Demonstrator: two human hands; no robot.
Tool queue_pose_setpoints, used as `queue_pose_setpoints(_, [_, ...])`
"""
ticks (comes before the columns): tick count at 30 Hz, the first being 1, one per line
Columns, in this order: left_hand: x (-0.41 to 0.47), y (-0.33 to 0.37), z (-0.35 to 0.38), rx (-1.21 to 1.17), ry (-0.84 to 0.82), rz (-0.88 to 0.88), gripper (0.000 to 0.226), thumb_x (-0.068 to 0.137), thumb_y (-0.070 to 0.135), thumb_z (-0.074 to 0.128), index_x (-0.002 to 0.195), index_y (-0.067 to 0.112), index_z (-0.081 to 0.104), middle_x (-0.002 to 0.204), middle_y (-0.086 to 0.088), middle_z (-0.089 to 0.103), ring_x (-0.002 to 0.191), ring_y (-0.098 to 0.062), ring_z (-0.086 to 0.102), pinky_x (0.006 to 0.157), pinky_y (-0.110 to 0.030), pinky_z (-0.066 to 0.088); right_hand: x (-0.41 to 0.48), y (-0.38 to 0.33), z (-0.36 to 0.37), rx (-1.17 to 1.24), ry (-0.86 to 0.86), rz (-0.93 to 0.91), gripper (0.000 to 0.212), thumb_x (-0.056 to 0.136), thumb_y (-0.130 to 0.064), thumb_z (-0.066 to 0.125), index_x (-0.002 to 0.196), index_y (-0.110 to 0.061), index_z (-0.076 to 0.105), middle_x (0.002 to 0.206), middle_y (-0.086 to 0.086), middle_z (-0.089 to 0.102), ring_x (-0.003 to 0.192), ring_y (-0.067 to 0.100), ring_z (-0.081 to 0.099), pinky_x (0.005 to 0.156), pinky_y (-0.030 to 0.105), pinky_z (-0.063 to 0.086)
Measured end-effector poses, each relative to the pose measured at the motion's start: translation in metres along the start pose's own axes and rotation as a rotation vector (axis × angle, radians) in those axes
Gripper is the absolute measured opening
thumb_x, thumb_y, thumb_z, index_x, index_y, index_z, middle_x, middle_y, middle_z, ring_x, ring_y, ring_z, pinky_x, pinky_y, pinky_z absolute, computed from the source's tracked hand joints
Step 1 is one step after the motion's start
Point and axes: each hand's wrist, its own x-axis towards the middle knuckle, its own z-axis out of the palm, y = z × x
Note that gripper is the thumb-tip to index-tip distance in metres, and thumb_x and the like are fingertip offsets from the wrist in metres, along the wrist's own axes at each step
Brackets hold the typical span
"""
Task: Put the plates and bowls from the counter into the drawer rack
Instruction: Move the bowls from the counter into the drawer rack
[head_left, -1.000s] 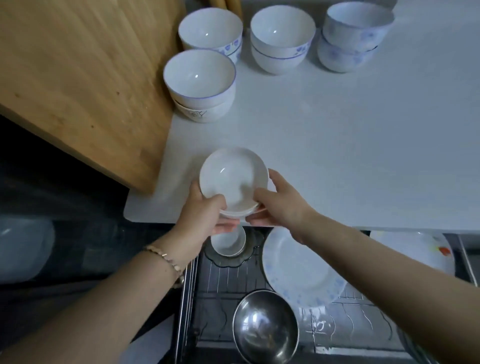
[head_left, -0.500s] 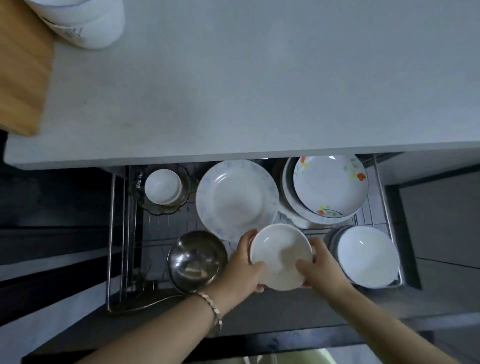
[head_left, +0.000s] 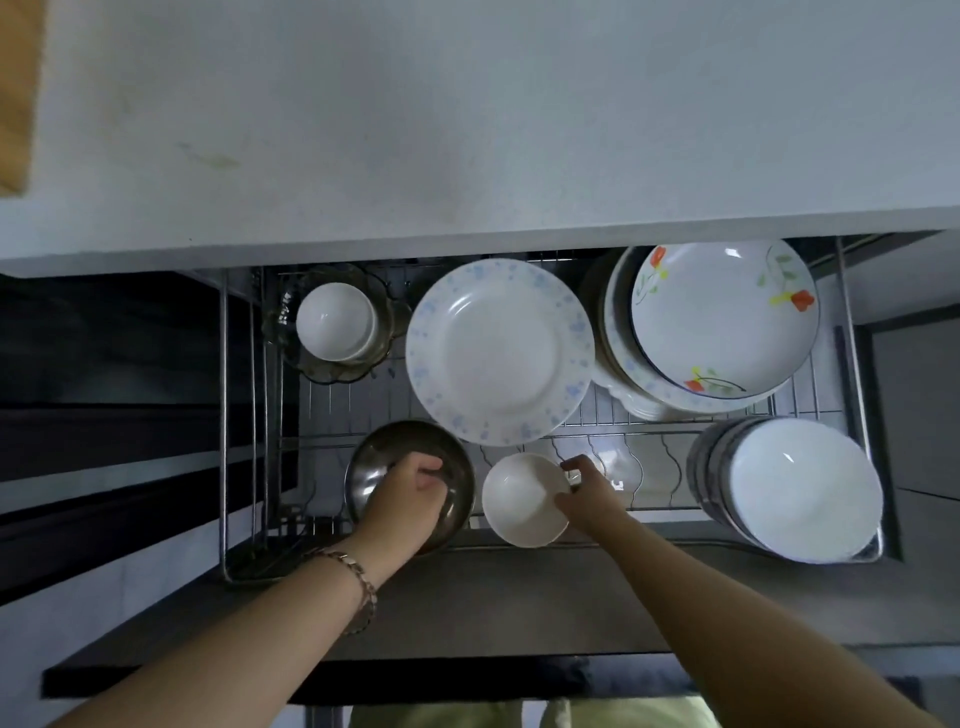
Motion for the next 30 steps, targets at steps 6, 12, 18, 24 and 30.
queue_pose_setpoints(6, [0.009,-0.009,-0.009,-0.052,-0.006,-0.004,0.022,0.091,0.009,0.046,0.108,0.018,0.056,0.104,-0.007,0.063,0.1,-0.024,0.063,0.094,-0.045,0.051,0.01,0.002,0.011,0.009,0.005,-0.009,0.047,0.081,0.002,0.048,0.126,-0.01,0.049,0.093,0.017,0.058,0.084,0.024,0.051,0.072,0.028,0.041])
queue_pose_setpoints(12, [0.012,-0.006,-0.012,-0.1,-0.003,-0.003,0.024,0.09,0.004,0.044,0.109,0.01,0.057,0.103,-0.01,0.064,0.099,-0.027,0.065,0.091,-0.041,0.053,0.004,-0.007,0.005,-0.1,-0.025,0.033,0.057,0.085,-0.011,0.06,0.138,-0.006,0.04,0.129,0.022,0.055,0.114,0.032,0.056,0.095,0.034,0.044])
queue_pose_setpoints(18, [-0.002,0.019,-0.036,-0.175,-0.004,0.067,0.022,0.094,0.007,0.045,0.112,0.011,0.056,0.099,-0.004,0.063,0.094,-0.021,0.063,0.085,-0.035,0.052,-0.043,-0.059,-0.019,-0.482,-0.027,-0.071,0.048,0.087,-0.021,0.052,0.133,-0.01,0.041,0.133,0.013,0.054,0.123,0.029,0.051,0.099,0.033,0.043])
queue_pose_setpoints(24, [-0.018,0.098,-0.121,-0.471,0.232,0.332,0.018,0.094,0.002,0.045,0.105,0.011,0.056,0.09,-0.003,0.061,0.073,-0.009,0.061,0.064,-0.023,0.049,-0.121,-0.191,-0.062,-0.545,-0.098,-0.46,0.032,0.089,-0.024,0.053,0.12,-0.014,0.059,0.122,0.003,0.065,0.112,0.02,0.06,0.082,0.021,0.044])
queue_pose_setpoints(30, [0.012,0.195,-0.251,-0.786,0.42,0.505,0.037,0.089,0.008,0.048,0.126,0.007,0.043,0.107,-0.008,0.049,0.075,-0.018,0.058,0.057,-0.028,0.048,-0.168,-0.371,-0.085,-0.108,-0.078,-0.663,0.021,0.093,-0.023,0.049,0.104,-0.008,0.059,0.078,0.003,0.063,0.072,0.021,0.062,0.073,0.029,0.051])
